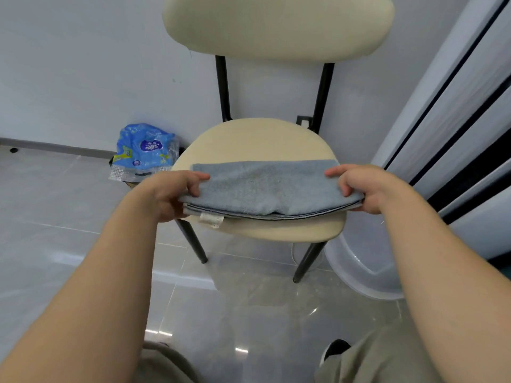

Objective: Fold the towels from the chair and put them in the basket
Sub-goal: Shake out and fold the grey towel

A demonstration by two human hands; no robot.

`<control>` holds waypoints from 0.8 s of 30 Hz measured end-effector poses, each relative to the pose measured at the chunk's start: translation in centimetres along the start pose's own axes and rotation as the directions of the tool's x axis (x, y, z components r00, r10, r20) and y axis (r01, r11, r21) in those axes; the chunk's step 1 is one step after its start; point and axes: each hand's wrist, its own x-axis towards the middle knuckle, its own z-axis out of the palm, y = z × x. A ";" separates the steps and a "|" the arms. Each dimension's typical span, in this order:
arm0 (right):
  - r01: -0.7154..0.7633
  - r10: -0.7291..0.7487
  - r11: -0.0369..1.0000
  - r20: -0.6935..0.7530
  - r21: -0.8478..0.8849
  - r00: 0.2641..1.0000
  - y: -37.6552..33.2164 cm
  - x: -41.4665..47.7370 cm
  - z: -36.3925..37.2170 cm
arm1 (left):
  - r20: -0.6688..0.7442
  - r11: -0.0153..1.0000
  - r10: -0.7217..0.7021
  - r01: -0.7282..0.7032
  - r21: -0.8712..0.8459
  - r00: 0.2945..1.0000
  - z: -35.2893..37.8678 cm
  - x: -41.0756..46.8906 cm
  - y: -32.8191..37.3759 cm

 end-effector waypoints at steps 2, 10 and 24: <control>-0.031 0.031 1.000 0.105 -0.003 0.994 -0.3 0.0 -0.3 | 0.106 0.999 -0.008 0.011 -0.033 0.994 -0.3 -0.1 -0.1; 0.126 -0.130 0.991 0.133 0.038 0.982 0.9 0.7 -0.8 | -0.016 0.970 0.243 -0.243 0.000 0.970 0.3 1.5 -0.8; 0.256 -0.277 0.950 0.107 0.177 0.955 0.4 -0.5 -2.3 | -0.001 0.944 0.329 -0.329 0.036 0.944 0.6 0.9 -0.4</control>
